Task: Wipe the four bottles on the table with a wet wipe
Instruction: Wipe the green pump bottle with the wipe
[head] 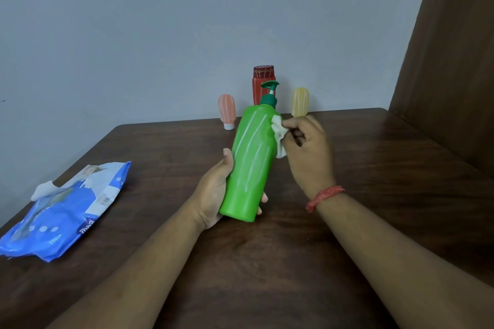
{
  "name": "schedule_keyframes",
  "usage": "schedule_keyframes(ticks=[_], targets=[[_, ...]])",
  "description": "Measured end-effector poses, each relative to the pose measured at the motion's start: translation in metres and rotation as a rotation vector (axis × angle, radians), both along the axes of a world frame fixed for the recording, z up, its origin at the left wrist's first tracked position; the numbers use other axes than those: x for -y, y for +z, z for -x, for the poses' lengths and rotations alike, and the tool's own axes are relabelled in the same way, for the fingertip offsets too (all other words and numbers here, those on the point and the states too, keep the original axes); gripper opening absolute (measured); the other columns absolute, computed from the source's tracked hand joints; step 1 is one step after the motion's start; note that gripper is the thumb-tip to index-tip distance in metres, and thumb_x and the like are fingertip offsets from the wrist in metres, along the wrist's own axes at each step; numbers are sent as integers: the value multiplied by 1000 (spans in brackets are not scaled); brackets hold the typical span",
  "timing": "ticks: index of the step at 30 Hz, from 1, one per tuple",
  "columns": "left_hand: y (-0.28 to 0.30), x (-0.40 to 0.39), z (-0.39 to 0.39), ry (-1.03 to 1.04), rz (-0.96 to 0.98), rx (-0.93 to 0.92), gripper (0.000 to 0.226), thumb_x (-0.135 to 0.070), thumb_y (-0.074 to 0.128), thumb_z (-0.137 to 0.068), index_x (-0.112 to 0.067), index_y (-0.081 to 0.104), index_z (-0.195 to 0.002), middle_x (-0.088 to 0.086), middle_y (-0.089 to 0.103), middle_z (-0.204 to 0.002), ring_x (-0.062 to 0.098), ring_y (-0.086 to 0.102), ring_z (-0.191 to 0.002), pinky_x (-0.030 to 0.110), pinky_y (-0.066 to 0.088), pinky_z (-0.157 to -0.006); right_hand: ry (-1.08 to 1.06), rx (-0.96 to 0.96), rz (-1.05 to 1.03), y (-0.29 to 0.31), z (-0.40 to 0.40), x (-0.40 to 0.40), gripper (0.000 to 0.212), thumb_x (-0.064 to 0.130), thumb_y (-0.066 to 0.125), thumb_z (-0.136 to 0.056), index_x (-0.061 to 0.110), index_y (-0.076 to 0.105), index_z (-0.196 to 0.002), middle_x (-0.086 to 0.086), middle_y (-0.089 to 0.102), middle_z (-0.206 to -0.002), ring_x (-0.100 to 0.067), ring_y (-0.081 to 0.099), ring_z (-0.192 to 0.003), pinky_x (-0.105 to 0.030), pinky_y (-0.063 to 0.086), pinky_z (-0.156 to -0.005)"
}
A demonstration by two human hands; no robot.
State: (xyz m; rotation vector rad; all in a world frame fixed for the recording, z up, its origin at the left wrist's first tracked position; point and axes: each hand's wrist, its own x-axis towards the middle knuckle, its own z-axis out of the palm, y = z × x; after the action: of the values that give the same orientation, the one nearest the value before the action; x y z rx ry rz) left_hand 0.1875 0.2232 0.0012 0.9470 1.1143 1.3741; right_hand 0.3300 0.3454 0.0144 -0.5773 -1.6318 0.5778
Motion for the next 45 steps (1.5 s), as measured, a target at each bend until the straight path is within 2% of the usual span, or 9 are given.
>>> schedule_keyframes(ticks=[5,8,13,17,23,31,35,38,45], targets=[[0,-2,2,24,4,36,74,-63,28,-96,-8,52,-139,23,67,-109,39,68,-77,49,59,-64,64,192,-240,-2,-2,11,17,-10,65,-83,2,72,-91,-2,61,-92,-12,59,-84,-20,49,-74],[-1,-1,1,16,1,6,70,-61,26,-98,-9,53,-137,22,69,-105,40,68,-77,49,59,-63,-4,126,-190,1,-1,6,18,-9,65,-83,3,73,-93,-3,62,-93,-12,60,-84,-19,48,-75],[0,-2,2,43,4,24,70,-61,23,-100,-9,54,-136,22,69,-105,39,68,-76,49,59,-64,78,254,-268,-3,-1,16,16,-8,65,-84,3,73,-93,-3,61,-94,-12,59,-85,-19,48,-73],[-2,-2,1,32,4,-19,69,-60,25,-99,-9,53,-137,22,70,-103,40,69,-78,50,60,-65,-2,162,-217,1,-3,10,16,-9,65,-84,2,72,-93,-3,61,-93,-13,58,-85,-19,48,-75],[-3,-3,2,49,-2,-12,70,-61,24,-100,-9,53,-137,22,69,-108,40,69,-77,50,59,-66,74,263,-294,-1,-3,13,16,-8,66,-84,3,73,-95,-4,61,-94,-13,58,-83,-18,46,-72],[-2,-3,2,74,-11,-2,70,-61,24,-99,-10,54,-135,20,71,-101,38,68,-77,49,58,-67,169,338,-338,-1,-3,17,17,-6,68,-83,4,74,-95,-1,61,-94,-13,59,-83,-22,49,-71],[-3,-4,3,68,-16,-5,74,-64,28,-94,-10,53,-138,22,68,-104,39,68,-78,49,59,-66,129,293,-268,-2,-3,15,15,-6,66,-83,4,72,-93,-1,60,-93,-15,59,-82,-33,52,-69],[-4,-4,6,84,-22,16,73,-63,23,-98,-9,54,-136,23,69,-99,37,67,-77,47,59,-64,255,373,-320,-4,-3,17,14,-4,67,-83,6,72,-93,0,61,-93,-15,60,-83,-30,52,-71],[-4,-5,5,107,-23,13,70,-62,23,-99,-12,56,-134,23,70,-103,37,69,-78,48,59,-65,228,359,-285,-5,-2,20,14,-4,67,-83,5,72,-92,0,60,-92,-12,59,-81,-22,48,-70]])
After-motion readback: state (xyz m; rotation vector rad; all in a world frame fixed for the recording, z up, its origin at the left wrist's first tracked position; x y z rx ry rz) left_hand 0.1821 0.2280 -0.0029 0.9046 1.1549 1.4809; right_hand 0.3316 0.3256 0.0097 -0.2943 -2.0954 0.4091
